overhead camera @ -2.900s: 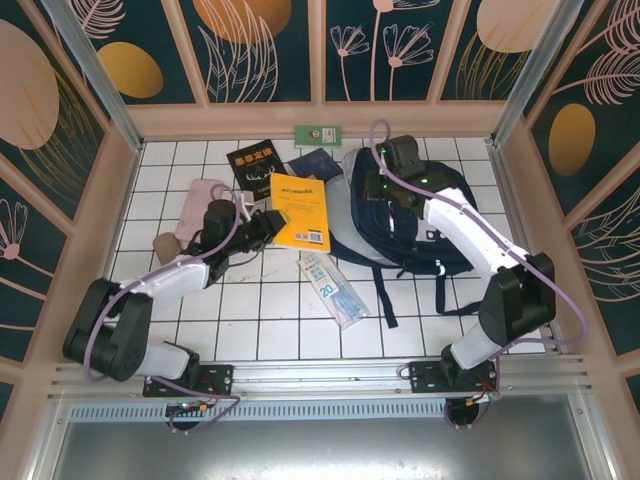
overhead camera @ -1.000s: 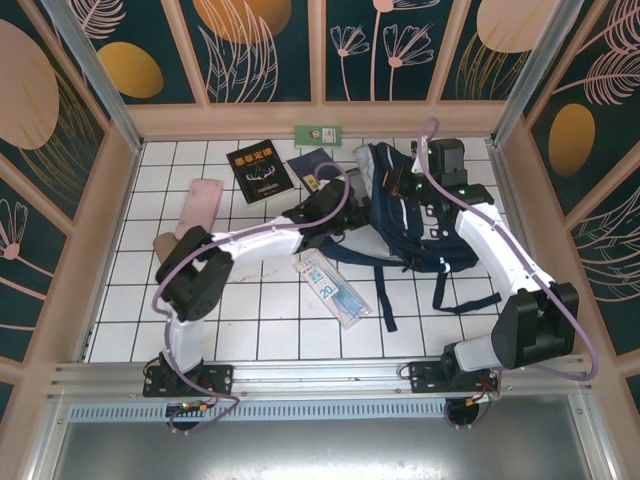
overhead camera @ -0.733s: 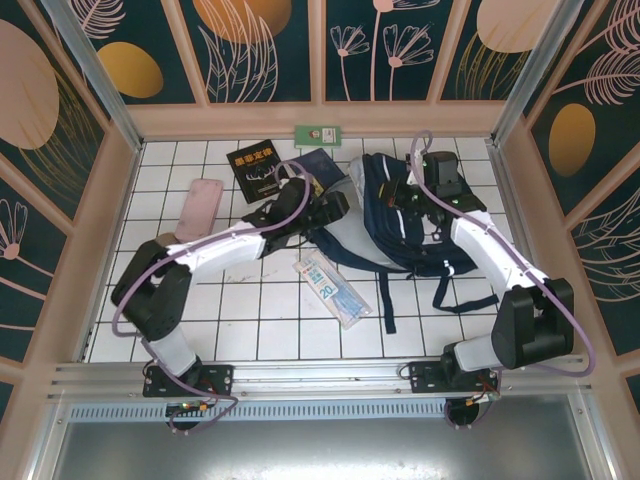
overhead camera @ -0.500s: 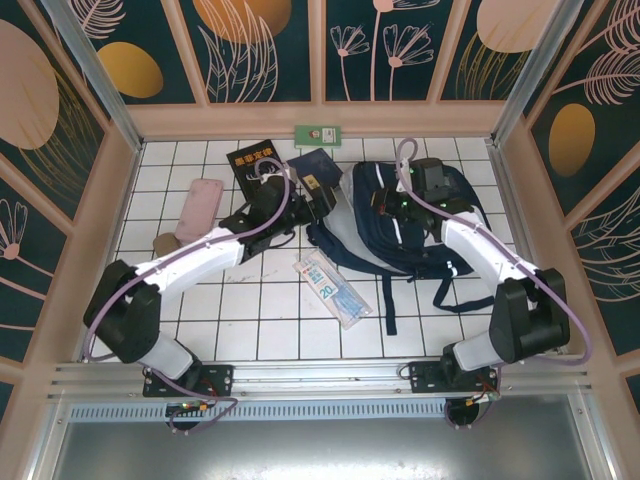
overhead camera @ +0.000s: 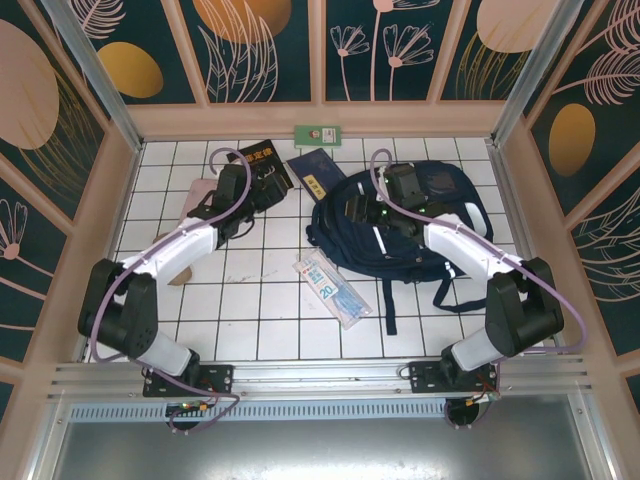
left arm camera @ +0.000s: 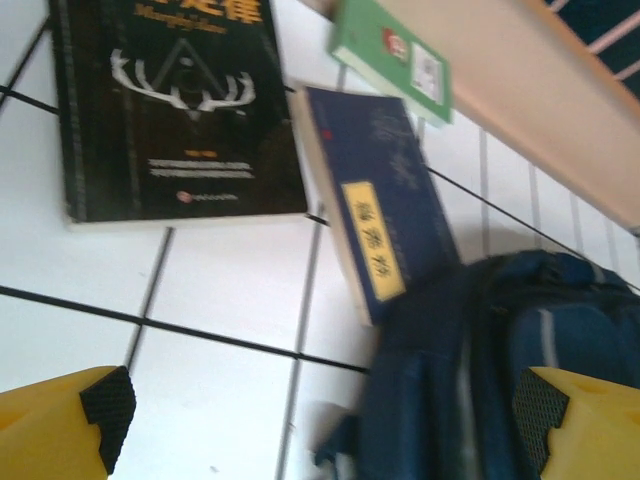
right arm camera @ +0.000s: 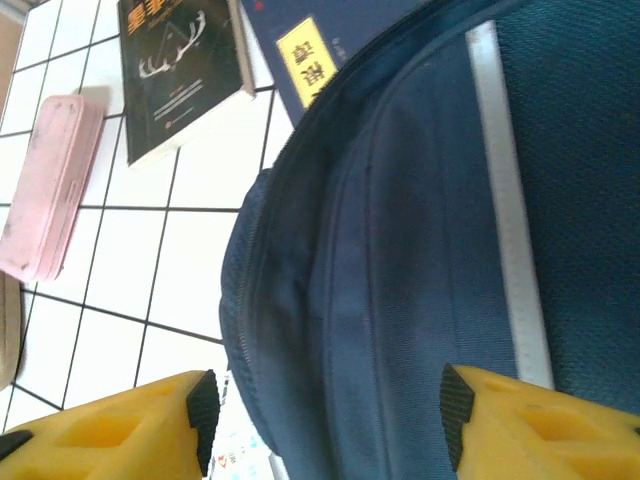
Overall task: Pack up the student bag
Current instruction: Close the student bag at the middle-right of the table, then move the book to the center of the table.
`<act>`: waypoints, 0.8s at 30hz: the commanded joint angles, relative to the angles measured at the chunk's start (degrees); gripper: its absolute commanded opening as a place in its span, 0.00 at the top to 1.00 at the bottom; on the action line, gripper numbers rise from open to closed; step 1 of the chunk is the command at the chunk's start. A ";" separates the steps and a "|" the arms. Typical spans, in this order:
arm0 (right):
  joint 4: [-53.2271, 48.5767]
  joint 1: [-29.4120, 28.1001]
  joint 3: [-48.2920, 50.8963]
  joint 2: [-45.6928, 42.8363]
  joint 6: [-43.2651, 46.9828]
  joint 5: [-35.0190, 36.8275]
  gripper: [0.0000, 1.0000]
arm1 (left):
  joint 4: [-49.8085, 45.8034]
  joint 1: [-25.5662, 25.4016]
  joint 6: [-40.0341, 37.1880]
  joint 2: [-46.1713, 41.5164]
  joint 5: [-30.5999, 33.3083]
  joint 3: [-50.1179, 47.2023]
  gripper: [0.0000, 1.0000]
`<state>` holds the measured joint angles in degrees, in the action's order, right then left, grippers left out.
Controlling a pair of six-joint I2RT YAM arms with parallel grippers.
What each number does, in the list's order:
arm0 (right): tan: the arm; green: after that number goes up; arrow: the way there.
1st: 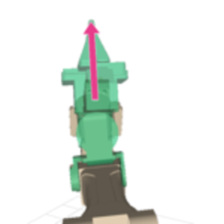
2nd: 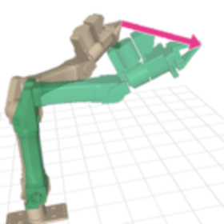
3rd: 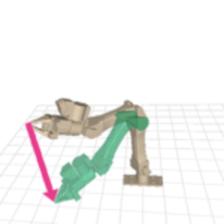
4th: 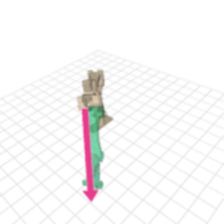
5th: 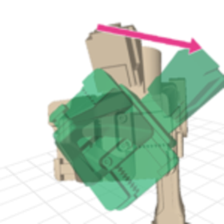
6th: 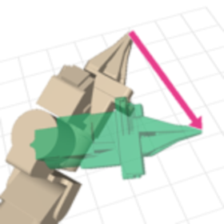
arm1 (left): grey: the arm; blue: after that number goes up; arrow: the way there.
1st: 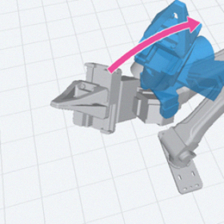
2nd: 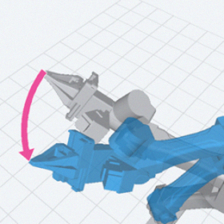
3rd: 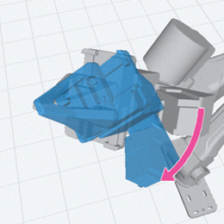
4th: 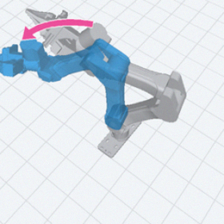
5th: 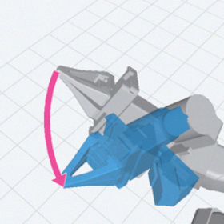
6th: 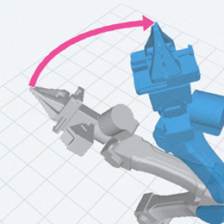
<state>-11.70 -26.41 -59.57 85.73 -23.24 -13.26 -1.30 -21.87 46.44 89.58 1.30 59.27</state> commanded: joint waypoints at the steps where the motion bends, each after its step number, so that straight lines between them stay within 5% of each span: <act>1: 1.82 -1.87 -2.28 0.47 -1.47 1.54 0.31 | -0.37 3.46 -2.51 5.75 -4.41 4.38 0.02; 4: 2.30 -3.39 -2.57 0.33 -2.52 2.35 0.24 | -0.27 5.14 -3.20 12.35 -5.35 9.11 0.02; 8: 3.17 -5.42 -2.96 0.74 -4.03 2.81 0.01 | -0.90 6.94 -3.51 21.34 -6.90 16.64 0.03; 18: 3.33 -11.63 -4.66 3.87 -6.35 6.26 0.01 | -4.26 8.10 -0.67 39.17 -13.85 35.07 0.09; 24: 2.32 -13.19 -6.77 6.38 -6.14 6.75 0.01 | -2.49 8.19 2.34 39.02 -14.50 29.28 0.11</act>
<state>-9.37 -38.96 -63.86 91.07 -28.88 -8.08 -2.07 -14.13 46.57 128.51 -11.31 92.20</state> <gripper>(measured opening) 0.987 0.887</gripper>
